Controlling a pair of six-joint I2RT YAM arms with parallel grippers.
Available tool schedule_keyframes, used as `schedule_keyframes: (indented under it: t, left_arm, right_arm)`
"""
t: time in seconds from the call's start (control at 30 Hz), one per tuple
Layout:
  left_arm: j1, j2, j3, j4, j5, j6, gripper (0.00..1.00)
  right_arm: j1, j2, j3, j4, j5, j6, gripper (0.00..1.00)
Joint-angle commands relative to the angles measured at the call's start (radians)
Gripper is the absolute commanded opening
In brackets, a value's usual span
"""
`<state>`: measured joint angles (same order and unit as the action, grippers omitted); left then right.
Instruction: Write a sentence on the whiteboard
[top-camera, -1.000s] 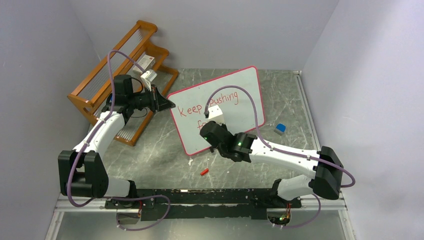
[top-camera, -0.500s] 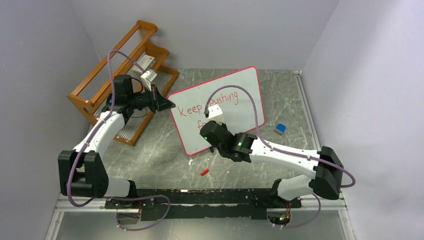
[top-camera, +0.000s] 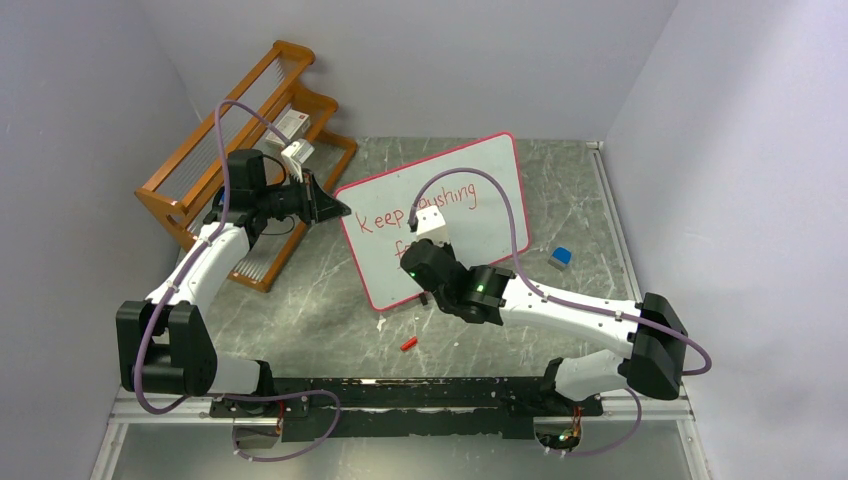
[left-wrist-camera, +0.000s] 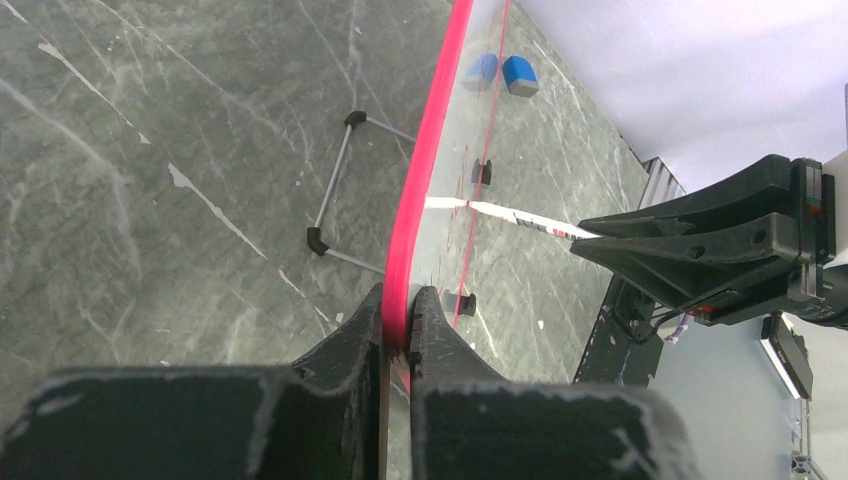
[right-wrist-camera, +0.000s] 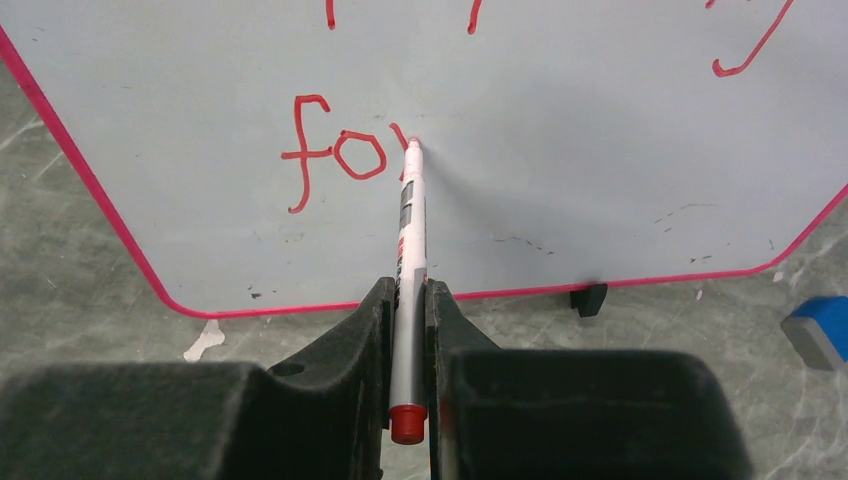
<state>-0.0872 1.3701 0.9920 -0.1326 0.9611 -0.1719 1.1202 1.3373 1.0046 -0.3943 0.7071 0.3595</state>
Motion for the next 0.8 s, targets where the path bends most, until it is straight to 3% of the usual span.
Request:
schedule_keyframes:
  t: [0.0, 0.77]
  left_arm:
    - [-0.020, 0.037, -0.009, -0.068, -0.133, 0.115, 0.05]
    - [-0.020, 0.035, -0.007, -0.076, -0.144, 0.119, 0.05]
  right_arm:
    - [-0.008, -0.019, 0.011, 0.048, 0.045, -0.002, 0.00]
    - [-0.033, -0.075, -0.014, -0.009, -0.017, 0.019, 0.00]
